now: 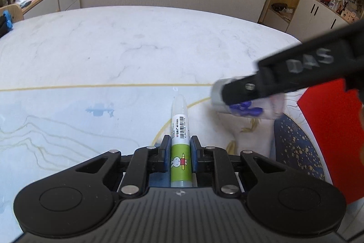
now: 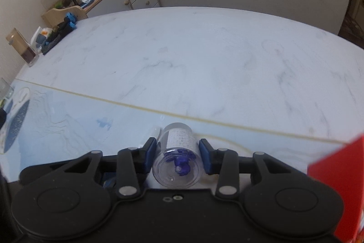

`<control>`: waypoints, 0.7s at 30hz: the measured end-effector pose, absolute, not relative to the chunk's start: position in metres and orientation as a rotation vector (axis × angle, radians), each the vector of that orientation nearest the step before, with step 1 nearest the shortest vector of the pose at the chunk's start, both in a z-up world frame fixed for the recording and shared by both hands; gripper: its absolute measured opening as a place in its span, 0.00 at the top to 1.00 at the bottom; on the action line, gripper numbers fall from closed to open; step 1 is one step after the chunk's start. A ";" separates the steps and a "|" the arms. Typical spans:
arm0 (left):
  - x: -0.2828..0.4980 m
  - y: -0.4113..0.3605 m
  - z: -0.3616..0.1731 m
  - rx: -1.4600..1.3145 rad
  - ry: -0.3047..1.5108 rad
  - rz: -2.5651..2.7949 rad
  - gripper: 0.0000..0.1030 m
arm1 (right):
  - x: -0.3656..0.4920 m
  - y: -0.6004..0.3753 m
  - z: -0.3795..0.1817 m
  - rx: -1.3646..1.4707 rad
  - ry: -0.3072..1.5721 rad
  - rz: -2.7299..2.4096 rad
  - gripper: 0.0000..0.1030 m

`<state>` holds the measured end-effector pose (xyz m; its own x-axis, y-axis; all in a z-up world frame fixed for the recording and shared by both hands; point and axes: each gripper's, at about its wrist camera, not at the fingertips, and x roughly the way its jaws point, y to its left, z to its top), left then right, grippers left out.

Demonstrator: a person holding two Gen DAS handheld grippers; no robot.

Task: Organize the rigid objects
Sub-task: 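Lift glue stick and pill bottle with both grippers and carry into the box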

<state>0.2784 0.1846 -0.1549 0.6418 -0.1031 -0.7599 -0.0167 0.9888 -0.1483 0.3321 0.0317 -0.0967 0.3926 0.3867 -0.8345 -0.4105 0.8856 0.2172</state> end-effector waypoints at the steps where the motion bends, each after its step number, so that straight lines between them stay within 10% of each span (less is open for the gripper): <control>1: 0.276 0.185 -0.154 -0.151 0.877 -0.049 0.83 | 0.327 0.030 -0.094 -0.020 1.050 0.502 0.62; 21: 0.228 0.176 -0.127 -0.144 0.884 -0.095 0.83 | 0.230 -0.049 -0.038 0.126 0.937 0.434 0.61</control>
